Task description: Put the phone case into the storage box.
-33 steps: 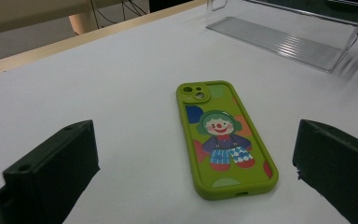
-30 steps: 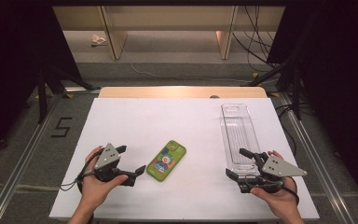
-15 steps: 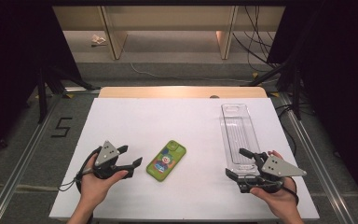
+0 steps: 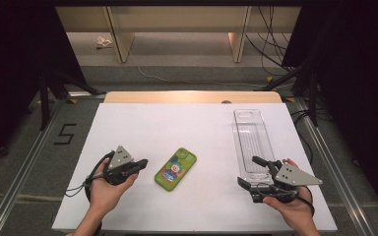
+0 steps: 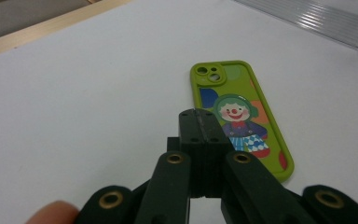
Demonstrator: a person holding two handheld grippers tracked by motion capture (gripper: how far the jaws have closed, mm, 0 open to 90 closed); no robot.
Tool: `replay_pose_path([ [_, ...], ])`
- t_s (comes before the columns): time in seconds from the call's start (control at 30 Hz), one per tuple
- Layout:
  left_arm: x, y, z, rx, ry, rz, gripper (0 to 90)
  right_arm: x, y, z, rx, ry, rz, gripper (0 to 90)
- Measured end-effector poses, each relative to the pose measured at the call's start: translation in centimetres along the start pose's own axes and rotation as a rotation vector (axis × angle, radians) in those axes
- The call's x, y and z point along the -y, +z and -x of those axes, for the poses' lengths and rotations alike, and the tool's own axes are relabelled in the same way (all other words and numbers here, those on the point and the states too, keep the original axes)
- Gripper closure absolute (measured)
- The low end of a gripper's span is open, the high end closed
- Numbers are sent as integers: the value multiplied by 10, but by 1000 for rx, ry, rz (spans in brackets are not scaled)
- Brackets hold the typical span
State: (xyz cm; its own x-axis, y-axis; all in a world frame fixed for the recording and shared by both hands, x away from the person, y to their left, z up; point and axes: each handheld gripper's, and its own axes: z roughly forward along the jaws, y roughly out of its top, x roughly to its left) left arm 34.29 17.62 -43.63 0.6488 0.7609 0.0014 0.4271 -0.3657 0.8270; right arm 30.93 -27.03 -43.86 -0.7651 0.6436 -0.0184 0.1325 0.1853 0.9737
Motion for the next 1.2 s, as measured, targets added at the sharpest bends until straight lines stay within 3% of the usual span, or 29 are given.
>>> replay_pose_path([
  [0.37, -13, 31, 21, 55, 80, -92, 899, 0, 1, 0, 4, 2, -4, 157],
  [0.53, -22, 47, 37, 129, 102, -147, 899, 0, 1, 0, 6, 6, 1, 157],
  [0.7, -24, 59, 50, 171, 134, -187, 899, 1, 1, 0, 5, 5, -1, 157],
  [1.2, -19, 84, 67, 216, 183, -289, 899, 1, 1, 1, 11, 11, 2, 157],
])
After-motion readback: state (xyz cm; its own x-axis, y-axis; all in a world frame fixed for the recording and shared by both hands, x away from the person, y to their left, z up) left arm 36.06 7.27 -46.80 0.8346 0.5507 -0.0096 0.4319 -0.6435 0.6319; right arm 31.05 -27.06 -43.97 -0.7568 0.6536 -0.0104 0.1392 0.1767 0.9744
